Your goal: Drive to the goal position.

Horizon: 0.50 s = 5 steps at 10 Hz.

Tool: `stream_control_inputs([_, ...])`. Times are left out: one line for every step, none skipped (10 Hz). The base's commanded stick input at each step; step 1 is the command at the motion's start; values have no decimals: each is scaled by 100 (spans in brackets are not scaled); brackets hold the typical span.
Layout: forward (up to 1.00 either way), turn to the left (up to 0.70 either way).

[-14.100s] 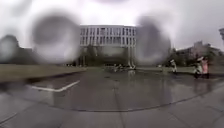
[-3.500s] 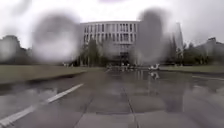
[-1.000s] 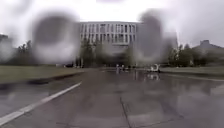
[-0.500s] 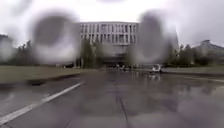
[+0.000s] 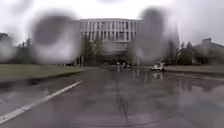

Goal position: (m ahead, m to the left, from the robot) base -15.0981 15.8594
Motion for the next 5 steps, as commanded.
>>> stream_control_inputs([70,0])
stream_control_inputs([70,0])
stream_control_inputs([70,0])
stream_control_inputs([0,0])
stream_control_inputs([0,4])
